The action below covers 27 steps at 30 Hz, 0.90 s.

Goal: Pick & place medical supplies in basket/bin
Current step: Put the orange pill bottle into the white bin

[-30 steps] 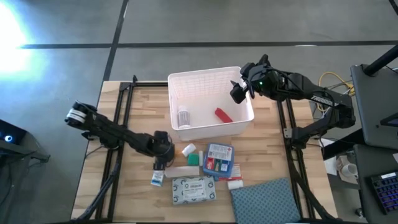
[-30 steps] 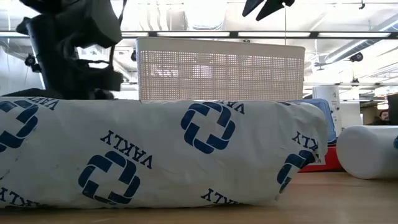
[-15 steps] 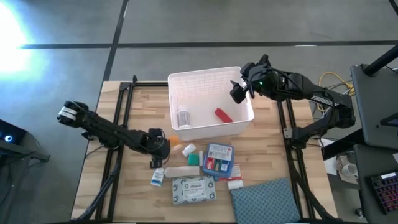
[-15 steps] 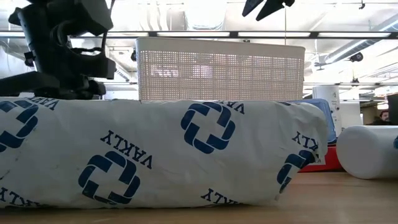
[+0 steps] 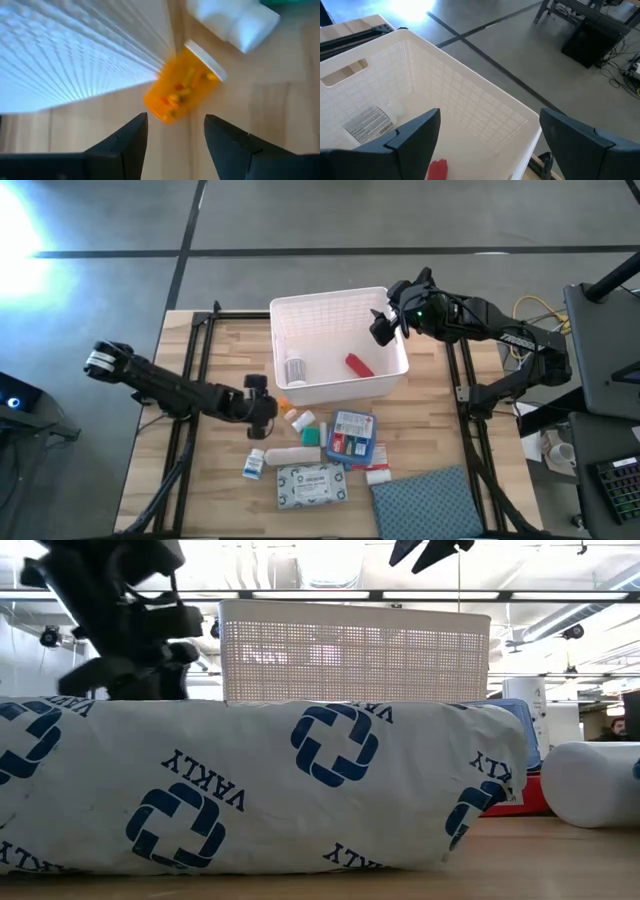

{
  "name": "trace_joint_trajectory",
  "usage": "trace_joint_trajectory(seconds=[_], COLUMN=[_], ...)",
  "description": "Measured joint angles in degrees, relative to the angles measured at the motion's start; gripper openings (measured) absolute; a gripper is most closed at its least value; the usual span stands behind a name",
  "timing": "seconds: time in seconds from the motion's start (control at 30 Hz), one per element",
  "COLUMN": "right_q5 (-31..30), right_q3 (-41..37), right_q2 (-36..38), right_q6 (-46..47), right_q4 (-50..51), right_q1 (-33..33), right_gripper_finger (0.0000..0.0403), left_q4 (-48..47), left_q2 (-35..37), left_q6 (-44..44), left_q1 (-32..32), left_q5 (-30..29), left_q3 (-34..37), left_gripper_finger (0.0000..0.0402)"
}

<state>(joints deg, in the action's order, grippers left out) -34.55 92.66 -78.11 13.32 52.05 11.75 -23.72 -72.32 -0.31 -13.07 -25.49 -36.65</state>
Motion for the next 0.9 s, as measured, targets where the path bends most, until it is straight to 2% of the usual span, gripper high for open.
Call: trace_joint_trajectory(seconds=[0.13, 0.33, 0.5, 0.7, 0.9], right_q5=[0.00, 0.00, 0.00, -0.01, -0.04], right_q3=[0.00, -0.02, 0.00, -0.02, -0.02], right_q2=[0.00, 0.00, 0.00, 0.00, 0.00], right_q6=[-0.28, -0.46, -0.25, -0.24, -0.24], right_q4=[0.03, 0.56, 1.87, 2.69, 2.70], right_q1=[0.02, 0.02, 0.02, 0.02, 0.02], right_gripper_finger=[0.0329, 0.0329, 0.0329, 0.0329, 0.0329], left_q4=[4.58, 4.77, 5.35, 11.22, 17.87], left_q2=[-0.06, -0.41, -0.41, -0.41, -0.41], left_q6=[6.09, 12.48, 21.78, 23.70, 23.75], left_q1=[3.45, 10.01, 13.82, 16.49, 16.36], left_q5=[0.73, 12.89, 15.70, 22.25, 22.60], left_q3=[0.29, 0.58, 0.94, 4.84, 8.56], left_gripper_finger=[0.0190, 0.0222, 0.0236, 0.0237, 0.0237])
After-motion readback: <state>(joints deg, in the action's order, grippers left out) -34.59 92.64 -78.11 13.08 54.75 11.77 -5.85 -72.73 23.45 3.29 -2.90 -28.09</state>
